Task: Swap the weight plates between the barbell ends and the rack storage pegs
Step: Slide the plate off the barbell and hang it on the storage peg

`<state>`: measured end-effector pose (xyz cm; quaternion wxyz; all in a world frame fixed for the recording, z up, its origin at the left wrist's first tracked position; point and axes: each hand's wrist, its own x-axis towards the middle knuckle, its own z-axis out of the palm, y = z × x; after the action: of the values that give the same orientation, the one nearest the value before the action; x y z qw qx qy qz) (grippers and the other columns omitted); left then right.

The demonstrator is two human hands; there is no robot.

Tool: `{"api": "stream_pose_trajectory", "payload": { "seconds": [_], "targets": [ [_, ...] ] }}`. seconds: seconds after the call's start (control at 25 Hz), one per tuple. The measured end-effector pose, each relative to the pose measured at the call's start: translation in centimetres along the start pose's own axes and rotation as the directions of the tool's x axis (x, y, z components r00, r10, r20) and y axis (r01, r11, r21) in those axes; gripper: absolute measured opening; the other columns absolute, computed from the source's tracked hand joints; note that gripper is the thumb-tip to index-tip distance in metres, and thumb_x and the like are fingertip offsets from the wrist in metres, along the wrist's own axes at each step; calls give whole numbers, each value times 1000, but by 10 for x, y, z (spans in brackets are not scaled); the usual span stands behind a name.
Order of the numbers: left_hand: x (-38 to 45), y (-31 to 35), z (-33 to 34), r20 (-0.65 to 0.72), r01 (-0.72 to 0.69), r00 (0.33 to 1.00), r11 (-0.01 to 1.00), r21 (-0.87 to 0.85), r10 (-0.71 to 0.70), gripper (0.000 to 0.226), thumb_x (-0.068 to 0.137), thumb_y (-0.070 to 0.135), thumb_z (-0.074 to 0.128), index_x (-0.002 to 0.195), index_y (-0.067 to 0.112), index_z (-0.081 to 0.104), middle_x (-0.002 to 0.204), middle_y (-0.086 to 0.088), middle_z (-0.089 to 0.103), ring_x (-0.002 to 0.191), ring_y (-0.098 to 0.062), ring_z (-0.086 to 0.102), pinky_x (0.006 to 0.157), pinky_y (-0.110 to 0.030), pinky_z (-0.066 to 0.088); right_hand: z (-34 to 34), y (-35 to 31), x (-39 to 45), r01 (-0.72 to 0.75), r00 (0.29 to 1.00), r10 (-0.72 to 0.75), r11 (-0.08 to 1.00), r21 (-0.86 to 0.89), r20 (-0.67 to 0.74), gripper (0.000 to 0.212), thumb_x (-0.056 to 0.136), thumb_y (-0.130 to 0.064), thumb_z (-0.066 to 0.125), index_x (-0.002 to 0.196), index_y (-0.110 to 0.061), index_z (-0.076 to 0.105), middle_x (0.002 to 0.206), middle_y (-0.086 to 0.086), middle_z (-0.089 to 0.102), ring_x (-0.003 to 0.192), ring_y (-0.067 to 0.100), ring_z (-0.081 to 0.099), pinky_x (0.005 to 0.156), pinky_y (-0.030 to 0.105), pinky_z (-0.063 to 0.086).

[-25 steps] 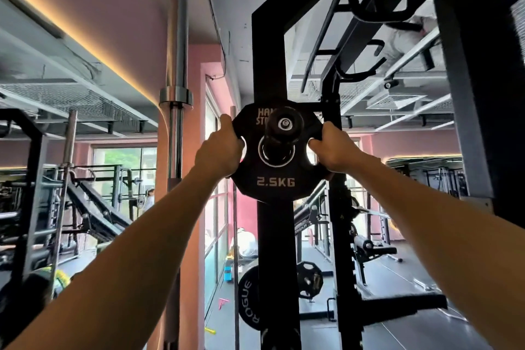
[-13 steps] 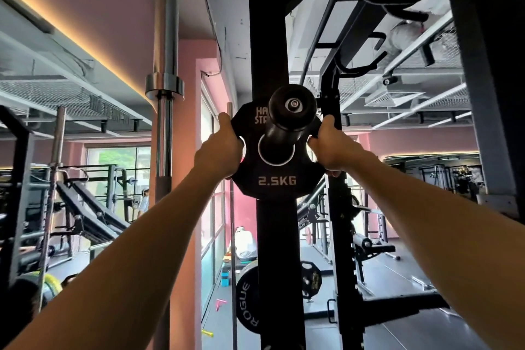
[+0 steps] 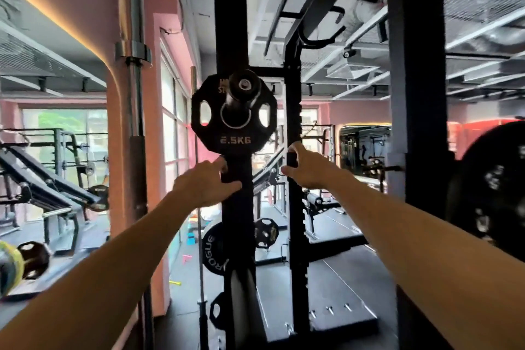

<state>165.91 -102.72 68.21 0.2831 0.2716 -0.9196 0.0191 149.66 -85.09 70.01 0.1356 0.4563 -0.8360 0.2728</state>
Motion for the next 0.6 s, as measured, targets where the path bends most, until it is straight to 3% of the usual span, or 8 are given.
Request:
{"api": "stream_pose_trajectory", "payload": {
  "seconds": [0.12, 0.24, 0.36, 0.48, 0.6],
  "targets": [
    [-12, 34, 23, 23, -63, 997, 981, -183, 69, 80, 70, 73, 65, 134, 30, 43, 122, -5, 56, 107, -27, 59, 91, -42, 50, -5, 20, -31, -54, 998, 57, 995, -84, 41, 77, 85, -48, 63, 146, -21, 26, 148, 8, 42, 130, 29, 46, 107, 45, 39],
    [-16, 89, 34, 23, -158, 985, 941, -300, 172, 88, 66, 76, 66, 137, 32, 41, 134, -7, 53, 116, -27, 56, 95, -42, 48, -34, 54, -72, -164, 986, 164, 973, -164, -14, 83, 82, -53, 64, 149, -23, 23, 154, 6, 33, 137, 29, 39, 111, 46, 33],
    [-22, 158, 39, 19, -263, 954, 865, -428, 299, 85, 68, 71, 69, 136, 27, 44, 137, -8, 52, 118, -27, 55, 97, -39, 46, -73, 94, -120, -283, 959, 267, 925, -253, -97, 80, 83, -54, 62, 148, -25, 25, 152, 5, 36, 135, 30, 41, 111, 50, 29],
    [-33, 221, 45, -13, -323, 928, 785, -528, 372, 93, 55, 78, 65, 131, 26, 49, 133, -8, 55, 112, -25, 58, 95, -36, 47, -111, 130, -172, -385, 922, 358, 879, -281, -145, 77, 82, -56, 62, 145, -27, 28, 145, 4, 42, 130, 29, 45, 109, 49, 30],
    [-54, 293, 50, 5, -368, 886, 711, -599, 463, 82, 68, 65, 74, 135, 25, 48, 138, -6, 50, 121, -24, 53, 92, -29, 40, -153, 168, -228, -490, 871, 456, 829, -269, -182, 80, 79, -57, 65, 144, -26, 30, 144, 5, 44, 129, 29, 46, 109, 49, 33]
  ]
}}
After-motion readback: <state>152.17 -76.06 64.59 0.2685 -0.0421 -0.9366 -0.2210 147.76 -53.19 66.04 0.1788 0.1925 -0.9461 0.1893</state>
